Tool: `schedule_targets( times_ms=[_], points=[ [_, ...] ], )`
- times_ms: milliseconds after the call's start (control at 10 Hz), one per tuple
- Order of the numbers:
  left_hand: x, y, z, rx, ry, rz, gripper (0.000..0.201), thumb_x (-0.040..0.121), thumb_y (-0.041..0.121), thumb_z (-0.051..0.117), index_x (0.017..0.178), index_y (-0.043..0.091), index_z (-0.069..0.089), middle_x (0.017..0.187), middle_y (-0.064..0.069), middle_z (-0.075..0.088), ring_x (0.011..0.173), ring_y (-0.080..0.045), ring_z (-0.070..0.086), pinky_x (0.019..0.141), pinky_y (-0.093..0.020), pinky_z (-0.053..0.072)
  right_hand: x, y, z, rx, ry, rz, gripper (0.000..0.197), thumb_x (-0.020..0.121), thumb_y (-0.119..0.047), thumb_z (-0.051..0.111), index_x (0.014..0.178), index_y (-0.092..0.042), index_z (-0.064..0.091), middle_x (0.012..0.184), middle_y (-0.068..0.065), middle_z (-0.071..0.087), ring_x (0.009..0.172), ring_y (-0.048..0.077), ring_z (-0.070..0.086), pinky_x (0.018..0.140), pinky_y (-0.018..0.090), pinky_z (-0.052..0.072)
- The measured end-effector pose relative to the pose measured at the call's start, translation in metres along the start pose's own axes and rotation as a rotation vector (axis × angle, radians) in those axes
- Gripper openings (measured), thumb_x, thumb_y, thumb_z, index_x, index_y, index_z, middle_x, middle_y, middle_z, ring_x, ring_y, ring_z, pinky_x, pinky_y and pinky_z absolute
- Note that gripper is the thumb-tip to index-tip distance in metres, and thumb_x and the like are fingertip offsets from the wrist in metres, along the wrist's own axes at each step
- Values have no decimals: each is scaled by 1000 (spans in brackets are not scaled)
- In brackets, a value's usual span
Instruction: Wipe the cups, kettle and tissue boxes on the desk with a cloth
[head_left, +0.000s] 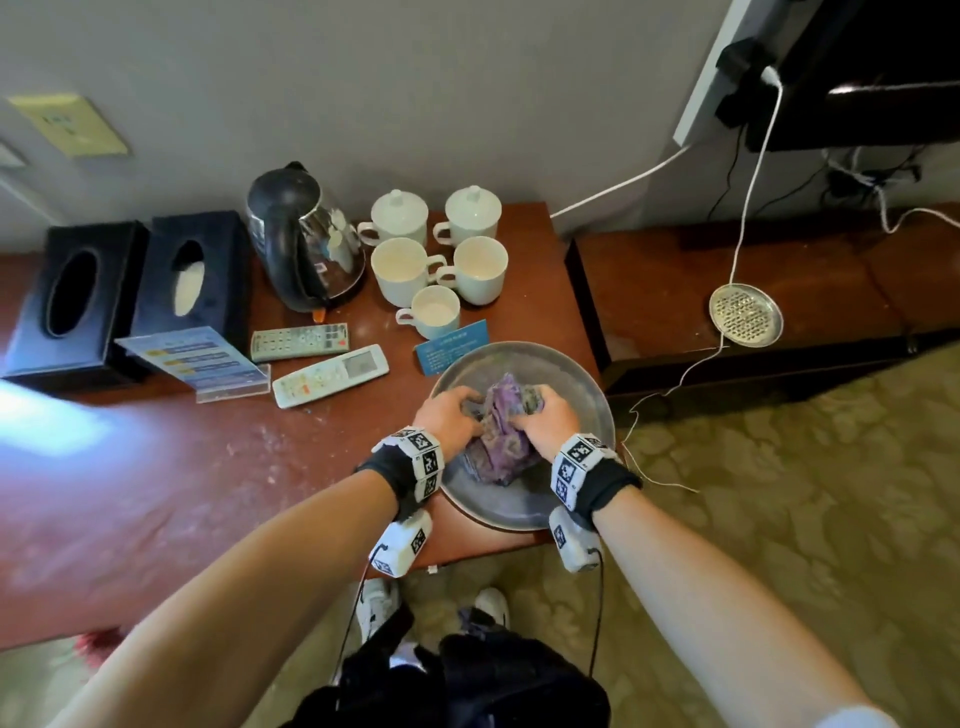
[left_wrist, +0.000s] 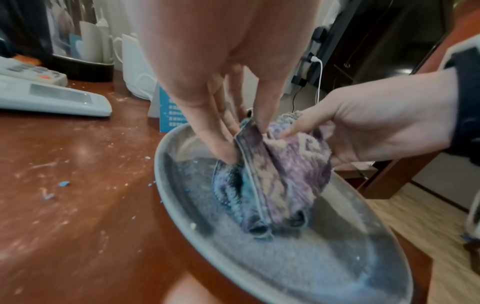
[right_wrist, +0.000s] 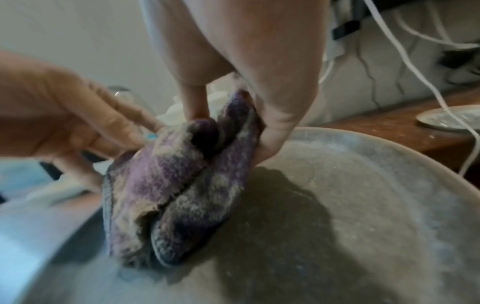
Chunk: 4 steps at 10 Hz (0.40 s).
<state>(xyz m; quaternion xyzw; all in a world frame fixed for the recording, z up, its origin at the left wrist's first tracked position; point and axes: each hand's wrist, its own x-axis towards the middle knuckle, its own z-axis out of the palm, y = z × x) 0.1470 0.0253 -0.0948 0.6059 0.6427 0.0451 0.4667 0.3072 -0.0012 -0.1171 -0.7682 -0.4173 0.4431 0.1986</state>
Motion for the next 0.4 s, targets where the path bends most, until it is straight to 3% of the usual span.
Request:
schedule_targets(
  times_ms=[100,200,300,400],
  points=[
    [-2,-6,-5,22,84,-37,37,85,22,68,121,30,64,114,-3,68,101,-24,65,92,-34,53,4,0,-5,-363,-77,-14,53,90,-28,62,140,-29,45,130,8,61,121,33,55,105,41,44],
    [-7,-12,-15,7,149,-43,35,88,28,67,122,31,61,113,1,69,96,-21,68,91,-36,55,10,-11,-18,-506,-40,-86,66,92,-37,58,151,-30,30,148,8,46,134,32,45,110,42,37],
    [-20,-11,-27,92,215,-31,38,90,37,64,127,28,60,115,2,68,102,-20,65,91,-36,54,7,-33,-29,-571,19,-212,63,94,-39,55,151,-26,32,155,10,36,140,31,36,113,44,34],
    [-33,-15,-43,100,310,-50,39,90,44,61,126,26,61,118,3,68,106,-19,64,91,-33,52,2,-54,-28,-498,-44,-286,57,94,-37,56,147,-26,38,150,9,43,133,31,45,109,42,40]
  ],
)
